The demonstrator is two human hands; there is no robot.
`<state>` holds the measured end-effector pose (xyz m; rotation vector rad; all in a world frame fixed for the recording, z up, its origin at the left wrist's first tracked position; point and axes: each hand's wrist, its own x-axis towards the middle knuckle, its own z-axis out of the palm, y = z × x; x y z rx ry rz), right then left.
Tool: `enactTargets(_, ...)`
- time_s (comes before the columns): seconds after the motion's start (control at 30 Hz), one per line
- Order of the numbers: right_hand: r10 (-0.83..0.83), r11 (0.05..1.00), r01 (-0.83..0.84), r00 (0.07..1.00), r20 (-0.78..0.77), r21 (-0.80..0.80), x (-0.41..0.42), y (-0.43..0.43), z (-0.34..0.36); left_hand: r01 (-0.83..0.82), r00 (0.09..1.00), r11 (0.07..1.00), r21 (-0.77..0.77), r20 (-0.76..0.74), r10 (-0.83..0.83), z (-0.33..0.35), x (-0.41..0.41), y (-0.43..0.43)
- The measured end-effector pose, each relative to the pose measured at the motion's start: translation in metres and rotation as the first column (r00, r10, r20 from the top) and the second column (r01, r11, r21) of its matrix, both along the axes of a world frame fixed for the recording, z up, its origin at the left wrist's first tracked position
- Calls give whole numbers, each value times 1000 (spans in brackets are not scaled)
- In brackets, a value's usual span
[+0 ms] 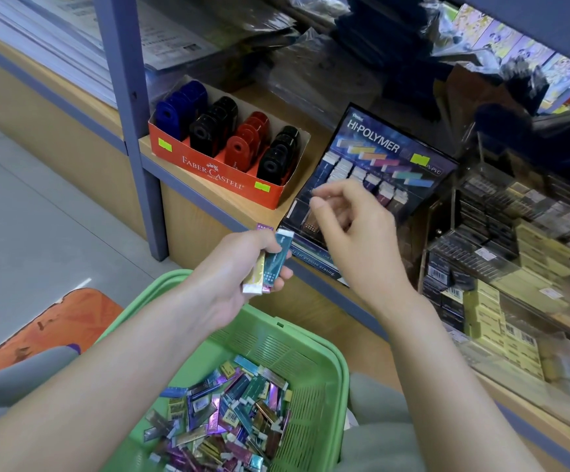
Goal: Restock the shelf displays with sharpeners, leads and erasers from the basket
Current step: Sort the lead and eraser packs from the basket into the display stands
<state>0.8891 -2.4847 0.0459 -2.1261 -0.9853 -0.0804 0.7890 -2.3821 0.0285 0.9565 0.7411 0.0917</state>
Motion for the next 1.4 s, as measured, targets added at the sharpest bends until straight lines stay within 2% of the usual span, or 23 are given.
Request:
enactTargets(0.1, 77, 983, -107, 978, -194, -149, -5, 0, 0, 49, 998, 999, 19, 27, -49, 0, 0, 1)
enactTargets(0.17, 81, 973, -146, 943, -324, -180, -6, -1, -1, 84, 994, 995, 49, 69, -87, 1, -2, 0)
enactTargets(0.27, 47, 986, -115, 890, -453, -122, -4, -1, 2, 97, 988, 992, 86, 115, -106, 0, -4, -2)
enactTargets(0.37, 31, 999, -12, 811, -584, 36, -2, -3, 9, 113, 985, 990, 84, 123, -123, -1, -2, -4)
enactTargets(0.47, 0, 990, 89, 784, -621, 112, 1, -3, 12, 118, 989, 974, 193, 60, -132, -5, -1, -1)
enactTargets(0.6, 40, 998, -55, 758, -651, -2, 1, -8, 14, 44, 998, 943, 329, 22, -55, -10, -2, 7)
enactTargets(0.73, 55, 972, -179, 804, -592, -154, -2, -11, 13, -3, 996, 909, 417, 82, -34, -7, -2, 8)
enactTargets(0.87, 59, 968, -187, 816, -575, -165, -2, -12, 15, -7, 995, 910, 415, 94, -35, -6, -1, 7)
enactTargets(0.97, 15, 999, -40, 819, -574, -31, 5, -15, 20, 0, 994, 933, 360, 105, -40, -6, 0, 6)
enactTargets(1.07, -81, 970, 193, 828, -555, 145, 19, -24, 26, 30, 996, 961, 275, 68, -51, -9, 2, 5)
enactTargets(1.13, -204, 912, 343, 857, -473, 227, 33, -33, 26, 23, 998, 979, 203, 50, -34, -11, 4, 6)
enactTargets(1.23, -441, 835, 493, 865, -238, 245, 55, -47, 19, -29, 998, 995, 97, 59, 24, -11, 7, 8)
enactTargets(1.4, -568, 818, 557, 821, 59, 142, 79, -65, 4, 45, 997, 982, 185, 48, -55, -9, 2, 3)
